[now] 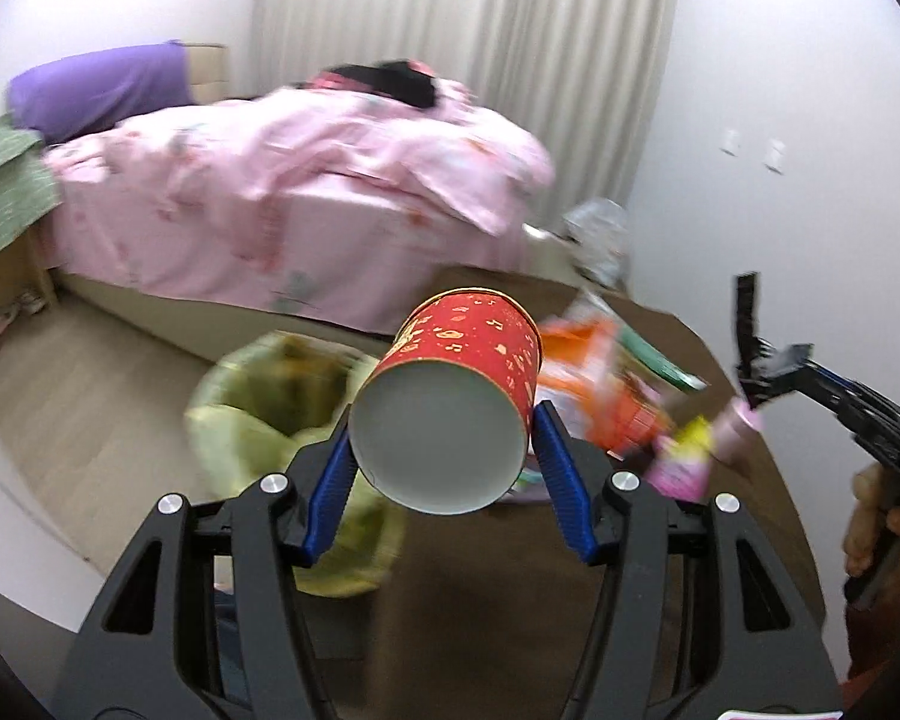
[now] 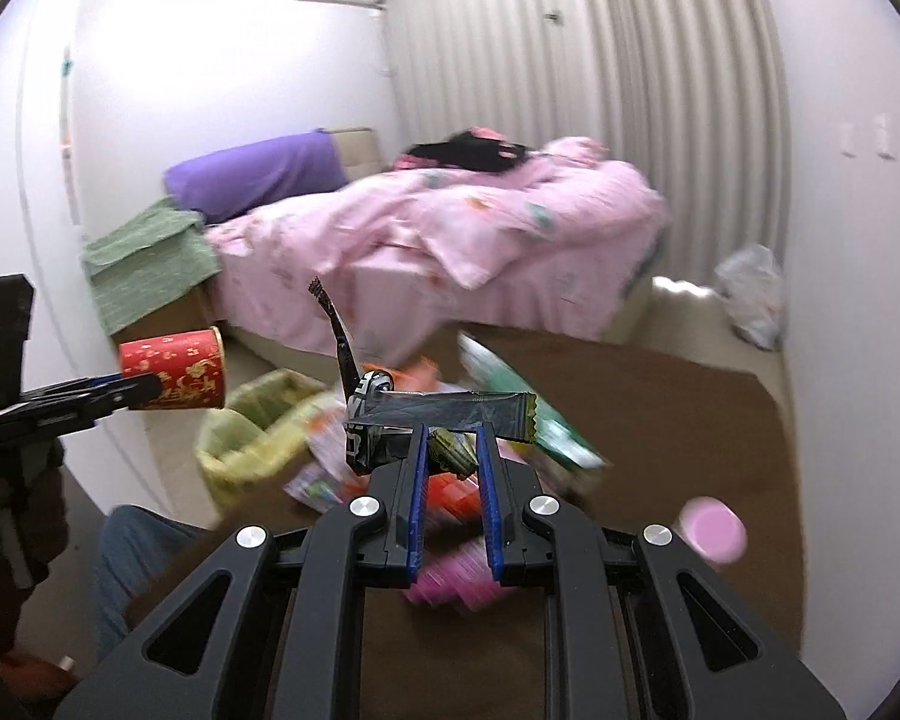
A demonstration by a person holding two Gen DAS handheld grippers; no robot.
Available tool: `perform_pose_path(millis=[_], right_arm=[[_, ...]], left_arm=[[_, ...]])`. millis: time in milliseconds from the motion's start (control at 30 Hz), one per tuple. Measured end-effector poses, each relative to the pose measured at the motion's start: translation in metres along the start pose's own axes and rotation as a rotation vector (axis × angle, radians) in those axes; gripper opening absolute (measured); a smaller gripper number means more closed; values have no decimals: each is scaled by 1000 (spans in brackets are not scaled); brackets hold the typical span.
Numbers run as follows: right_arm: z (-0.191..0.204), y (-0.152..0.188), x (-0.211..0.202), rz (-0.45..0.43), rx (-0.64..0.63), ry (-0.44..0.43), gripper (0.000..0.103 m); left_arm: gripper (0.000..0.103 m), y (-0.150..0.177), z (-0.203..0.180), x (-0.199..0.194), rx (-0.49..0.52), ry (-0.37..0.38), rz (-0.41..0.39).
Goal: Collect trash
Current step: 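Carry the red cup and grey wrapper over the yellow bag and release both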
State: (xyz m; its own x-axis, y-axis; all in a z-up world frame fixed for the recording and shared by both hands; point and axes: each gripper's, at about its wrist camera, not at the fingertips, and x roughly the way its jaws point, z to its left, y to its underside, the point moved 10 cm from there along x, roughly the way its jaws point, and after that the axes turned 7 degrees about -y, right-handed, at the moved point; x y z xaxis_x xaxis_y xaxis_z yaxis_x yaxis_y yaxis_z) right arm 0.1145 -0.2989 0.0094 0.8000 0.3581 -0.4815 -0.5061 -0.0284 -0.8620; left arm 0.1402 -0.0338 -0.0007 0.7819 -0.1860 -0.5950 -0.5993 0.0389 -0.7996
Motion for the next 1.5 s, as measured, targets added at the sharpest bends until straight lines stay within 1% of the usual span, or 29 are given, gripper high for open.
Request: perform_pose_path(millis=[67, 133, 200, 300, 367, 400, 467, 500, 633, 733, 800, 900, 967, 1067, 1100, 1133, 1167, 1200, 1267, 1300, 1333, 1433, 1500], right_arm=[[18, -16, 22, 14, -26, -41, 16], [34, -30, 48, 36, -49, -81, 16], [52, -40, 85, 79, -71, -125, 16], [72, -45, 136, 149, -110, -167, 16], [86, -45, 170, 188, -158, -173, 16], [95, -43, 192, 216, -191, -177, 16], [107, -36, 218, 259, -218, -192, 16], [115, -31, 238, 296, -234, -200, 16], [132, -18, 282, 365, -269, -202, 16], [133, -10, 310, 409, -262, -198, 16], [130, -5, 320, 431, -254, -201, 16], [129, 2, 334, 475, -237, -215, 16], [130, 9, 340, 506, -216, -231, 16], [131, 19, 346, 531, -208, -237, 16], [131, 21, 346, 529, -210, -236, 16], [132, 22, 346, 526, -212, -237, 16], [133, 22, 345, 518, -218, -236, 16], [134, 22, 345, 509, -225, -233, 16], [138, 22, 345, 495, -232, -231, 17], [139, 23, 345, 499, -229, -237, 22], [142, 24, 346, 507, -218, -254, 28], [151, 26, 343, 505, -190, -310, 42], [154, 24, 338, 495, -201, -309, 44]], left_arm=[[55, -11, 30, 4, -18, -48, -6], [55, -17, 57, 14, -42, -77, 12], [55, -19, 80, 28, -65, -94, 47], [55, -14, 116, 54, -100, -144, 111], [55, -8, 135, 69, -128, -137, 135], [55, -6, 139, 74, -134, -132, 140], [55, 0, 148, 87, -150, -114, 154], [55, 3, 150, 96, -159, -100, 166], [55, 11, 155, 117, -163, -67, 199], [55, 25, 156, 135, -155, -38, 245], [55, 35, 151, 147, -142, -22, 278], [55, 52, 144, 166, -119, -17, 313], [55, 60, 139, 179, -130, 6, 333], [55, 65, 139, 188, -145, 5, 346], [55, 65, 139, 188, -162, 23, 346], [61, 64, 139, 184, -197, 65, 345], [66, 63, 141, 181, -216, 85, 340], [77, 61, 143, 178, -229, 91, 331], [83, 52, 152, 167, -252, 79, 293], [83, 49, 155, 164, -259, 70, 282], [84, 44, 161, 159, -273, 49, 263], [84, 31, 178, 143, -314, -21, 194], [84, 24, 185, 135, -336, -52, 157]])
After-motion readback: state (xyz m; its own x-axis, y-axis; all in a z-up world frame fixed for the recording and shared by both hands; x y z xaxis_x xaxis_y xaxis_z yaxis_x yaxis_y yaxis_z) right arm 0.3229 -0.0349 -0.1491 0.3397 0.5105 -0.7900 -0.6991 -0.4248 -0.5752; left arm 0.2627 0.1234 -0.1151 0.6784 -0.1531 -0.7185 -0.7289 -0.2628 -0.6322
